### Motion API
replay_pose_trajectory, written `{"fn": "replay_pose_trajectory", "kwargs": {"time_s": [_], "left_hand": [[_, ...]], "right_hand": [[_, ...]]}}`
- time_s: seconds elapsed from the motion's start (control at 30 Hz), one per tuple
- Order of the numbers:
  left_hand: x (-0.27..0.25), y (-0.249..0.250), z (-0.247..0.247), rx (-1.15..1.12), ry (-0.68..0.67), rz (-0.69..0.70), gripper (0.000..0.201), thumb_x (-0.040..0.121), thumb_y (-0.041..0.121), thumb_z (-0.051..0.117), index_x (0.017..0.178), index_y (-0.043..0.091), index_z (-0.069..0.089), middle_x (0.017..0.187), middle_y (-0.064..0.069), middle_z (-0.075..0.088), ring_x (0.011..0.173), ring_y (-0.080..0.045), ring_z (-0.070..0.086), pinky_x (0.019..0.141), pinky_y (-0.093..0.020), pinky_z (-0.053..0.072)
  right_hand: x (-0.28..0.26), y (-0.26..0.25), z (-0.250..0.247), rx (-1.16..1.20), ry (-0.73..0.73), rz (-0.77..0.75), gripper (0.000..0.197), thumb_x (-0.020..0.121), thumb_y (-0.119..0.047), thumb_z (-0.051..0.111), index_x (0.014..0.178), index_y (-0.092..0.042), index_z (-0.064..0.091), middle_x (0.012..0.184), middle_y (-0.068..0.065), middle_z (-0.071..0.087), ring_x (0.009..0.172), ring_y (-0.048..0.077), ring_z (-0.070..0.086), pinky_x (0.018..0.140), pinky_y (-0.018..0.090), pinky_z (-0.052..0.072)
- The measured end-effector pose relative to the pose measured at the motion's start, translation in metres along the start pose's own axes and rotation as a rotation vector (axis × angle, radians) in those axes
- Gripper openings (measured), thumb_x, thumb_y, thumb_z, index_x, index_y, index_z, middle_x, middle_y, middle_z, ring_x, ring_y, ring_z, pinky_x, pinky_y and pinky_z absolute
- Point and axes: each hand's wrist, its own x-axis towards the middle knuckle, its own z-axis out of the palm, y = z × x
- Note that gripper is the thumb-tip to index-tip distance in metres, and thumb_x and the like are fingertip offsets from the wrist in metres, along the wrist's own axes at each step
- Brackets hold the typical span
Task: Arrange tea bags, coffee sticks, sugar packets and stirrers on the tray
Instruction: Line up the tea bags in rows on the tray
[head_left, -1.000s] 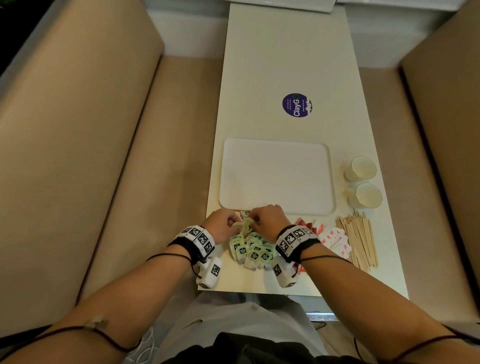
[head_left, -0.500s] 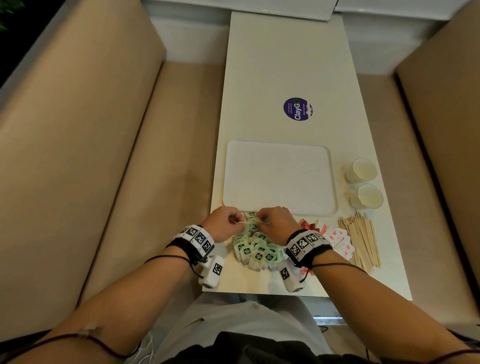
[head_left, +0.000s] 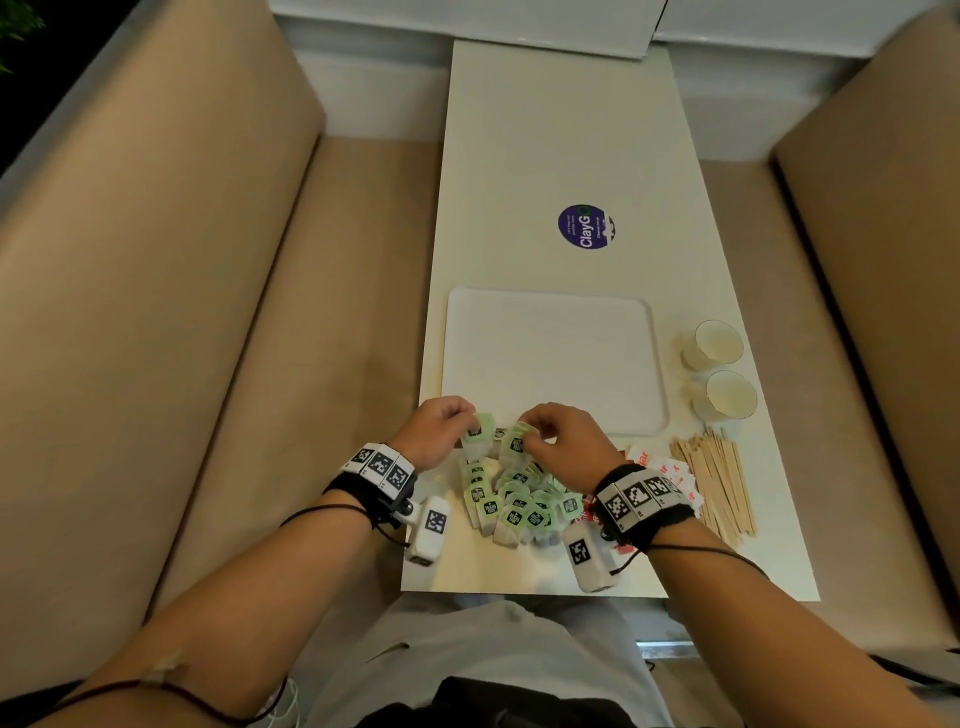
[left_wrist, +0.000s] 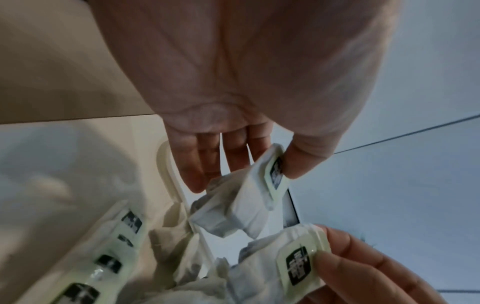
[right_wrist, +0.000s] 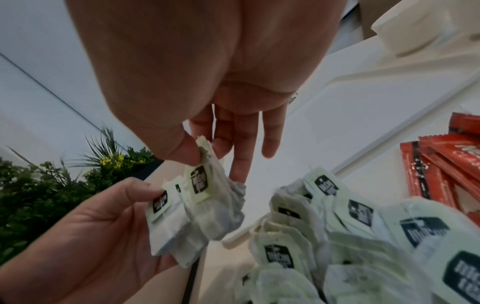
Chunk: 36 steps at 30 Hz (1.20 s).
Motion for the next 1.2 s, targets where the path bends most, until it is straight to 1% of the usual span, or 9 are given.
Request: {"fn": "replay_pose_trajectory", "kwargs": {"time_s": [0.1, 0.2, 0.37, 0.53, 0.63, 0.77, 0.9, 1.07, 1.2], "left_hand": [[-0.003, 0.012, 0.005, -0.108, -0.023, -0.035, 0.014, 0.088, 0.032, 0.059, 0.079, 0.023, 0.065, 0.096, -0.013, 0.074, 0.093, -0.027, 0.068, 0.092, -0.052, 0.057], [-0.006, 0.025, 0.014, -0.215, -0.015, -0.075, 0.026, 0.103, 0.017, 0.046, 0.082, 0.017, 0.06, 0.081, -0.001, 0.07, 0.078, -0.022, 0.064, 0.076, -0.038, 0.055], [-0.001, 0.033, 0.021, -0.273, -0.013, -0.102, 0.022, 0.091, 0.023, 0.053, 0.071, 0.023, 0.061, 0.074, -0.001, 0.056, 0.081, -0.024, 0.05, 0.076, -0.044, 0.041], [0.005, 0.041, 0.025, -0.43, -0.064, -0.147, 0.006, 0.1, 0.02, 0.058, 0.1, 0.015, 0.062, 0.086, -0.008, 0.064, 0.076, -0.025, 0.065, 0.063, -0.036, 0.052], [0.009, 0.038, 0.019, -0.306, -0.151, -0.068, 0.037, 0.09, 0.004, 0.071, 0.122, 0.011, 0.053, 0.092, -0.007, 0.066, 0.075, -0.021, 0.07, 0.055, -0.034, 0.057], [0.02, 0.034, 0.014, -0.125, -0.189, -0.009, 0.041, 0.08, -0.002, 0.08, 0.112, 0.014, 0.058, 0.085, -0.004, 0.067, 0.074, -0.019, 0.067, 0.059, -0.034, 0.056], [0.029, 0.036, 0.012, -0.122, -0.128, -0.025, 0.03, 0.084, -0.002, 0.076, 0.105, 0.013, 0.062, 0.083, -0.003, 0.066, 0.071, -0.017, 0.067, 0.055, -0.031, 0.058], [0.042, 0.033, 0.005, -0.17, -0.091, -0.09, 0.038, 0.09, -0.004, 0.066, 0.112, 0.026, 0.064, 0.096, -0.009, 0.074, 0.086, -0.028, 0.074, 0.056, -0.029, 0.058], [0.055, 0.029, -0.004, -0.184, -0.046, -0.129, 0.043, 0.09, -0.009, 0.054, 0.12, 0.02, 0.064, 0.104, -0.008, 0.075, 0.088, -0.026, 0.074, 0.057, -0.029, 0.057]], "right_hand": [[-0.001, -0.007, -0.006, 0.058, -0.005, -0.012, 0.013, 0.091, -0.019, 0.063, 0.099, -0.026, 0.07, 0.094, -0.007, 0.072, 0.091, 0.012, 0.067, 0.085, 0.032, 0.056], [0.002, -0.011, -0.009, 0.11, -0.019, -0.038, 0.013, 0.088, -0.024, 0.063, 0.096, -0.029, 0.072, 0.087, -0.003, 0.073, 0.084, 0.017, 0.067, 0.082, 0.038, 0.057], [0.017, -0.01, -0.009, 0.181, -0.052, -0.087, 0.012, 0.09, -0.03, 0.062, 0.095, -0.031, 0.072, 0.086, 0.004, 0.073, 0.081, 0.027, 0.068, 0.08, 0.046, 0.058], [0.036, -0.006, -0.01, 0.217, -0.037, -0.091, 0.011, 0.097, -0.026, 0.064, 0.101, -0.024, 0.074, 0.079, -0.01, 0.072, 0.069, 0.004, 0.062, 0.071, 0.026, 0.053], [0.048, -0.001, -0.011, 0.256, -0.044, -0.064, 0.012, 0.096, -0.027, 0.067, 0.103, -0.021, 0.074, 0.086, -0.005, 0.075, 0.077, 0.011, 0.067, 0.075, 0.028, 0.056], [0.066, 0.005, -0.013, 0.269, -0.077, -0.05, 0.011, 0.095, -0.025, 0.069, 0.103, -0.019, 0.074, 0.091, -0.005, 0.075, 0.084, 0.015, 0.07, 0.082, 0.035, 0.058], [0.08, 0.011, -0.015, 0.305, -0.118, -0.069, 0.013, 0.098, -0.026, 0.065, 0.104, -0.019, 0.075, 0.093, -0.007, 0.076, 0.086, 0.01, 0.07, 0.084, 0.033, 0.057], [0.098, 0.02, -0.02, 0.334, -0.113, -0.028, 0.015, 0.1, -0.03, 0.061, 0.099, -0.021, 0.073, 0.089, -0.005, 0.076, 0.089, 0.012, 0.07, 0.087, 0.033, 0.055], [0.112, 0.028, -0.022, 0.307, -0.091, 0.005, 0.015, 0.101, -0.028, 0.06, 0.094, -0.022, 0.072, 0.089, -0.007, 0.074, 0.081, 0.003, 0.065, 0.083, 0.031, 0.054]]}}
